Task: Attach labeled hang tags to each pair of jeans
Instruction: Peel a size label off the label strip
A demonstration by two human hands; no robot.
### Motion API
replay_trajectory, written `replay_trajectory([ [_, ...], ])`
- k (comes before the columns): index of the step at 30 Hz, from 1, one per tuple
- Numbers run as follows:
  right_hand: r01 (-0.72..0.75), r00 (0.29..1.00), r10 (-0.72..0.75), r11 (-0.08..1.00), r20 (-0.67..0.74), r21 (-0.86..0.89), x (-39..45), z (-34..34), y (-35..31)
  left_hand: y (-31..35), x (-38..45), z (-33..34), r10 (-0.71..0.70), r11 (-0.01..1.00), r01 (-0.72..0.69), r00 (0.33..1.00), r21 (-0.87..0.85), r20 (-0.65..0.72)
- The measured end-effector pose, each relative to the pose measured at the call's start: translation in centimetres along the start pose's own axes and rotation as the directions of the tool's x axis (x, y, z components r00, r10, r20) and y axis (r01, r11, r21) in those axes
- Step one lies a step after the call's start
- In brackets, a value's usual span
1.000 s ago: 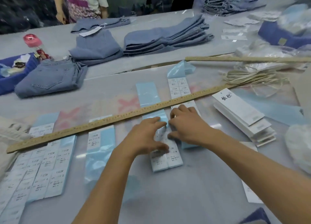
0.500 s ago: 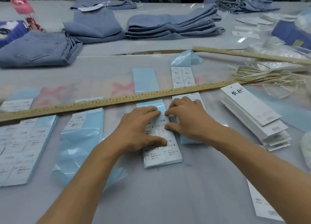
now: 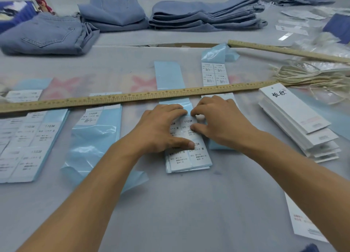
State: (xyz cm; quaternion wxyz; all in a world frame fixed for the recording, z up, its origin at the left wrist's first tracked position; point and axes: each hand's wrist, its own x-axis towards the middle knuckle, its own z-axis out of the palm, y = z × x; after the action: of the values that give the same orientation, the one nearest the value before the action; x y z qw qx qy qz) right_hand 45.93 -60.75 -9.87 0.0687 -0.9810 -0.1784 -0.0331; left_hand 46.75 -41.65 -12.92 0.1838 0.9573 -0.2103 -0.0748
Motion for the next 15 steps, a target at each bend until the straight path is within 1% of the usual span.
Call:
replay_trajectory([
  [2, 0.005, 1.0, -0.005, 1.0, -0.018, 0.003, -0.1, -0.2, 0.1, 0.0, 0.0, 0.0, -0.006, 1.0, 0.006, 1.0, -0.001, 0.01],
  [5, -0.006, 1.0, 0.006, 0.999, -0.003, 0.044, -0.1, -0.5, 0.1, 0.1, -0.1, -0.1, -0.01, 1.0, 0.01, 1.0, 0.003, 0.018],
  [11, 0.007, 0.999, -0.003, 0.995, -0.042, 0.096, -0.3, -0.3, -0.2, 0.1, -0.2, -0.3, -0.021, 1.0, 0.022, 0.998, -0.014, 0.051],
  [13, -0.013, 1.0, 0.015, 0.988, -0.013, 0.156, -0.1, -0.6, -0.3, 0.0, -0.3, -0.4, -0.012, 0.999, 0.015, 0.996, -0.03, 0.084],
  [15, -0.06, 0.997, 0.048, 0.974, 0.06, 0.218, 0.1, -1.2, -0.2, -0.2, -0.5, -0.5, 0.009, 0.999, -0.004, 0.993, -0.046, 0.122],
])
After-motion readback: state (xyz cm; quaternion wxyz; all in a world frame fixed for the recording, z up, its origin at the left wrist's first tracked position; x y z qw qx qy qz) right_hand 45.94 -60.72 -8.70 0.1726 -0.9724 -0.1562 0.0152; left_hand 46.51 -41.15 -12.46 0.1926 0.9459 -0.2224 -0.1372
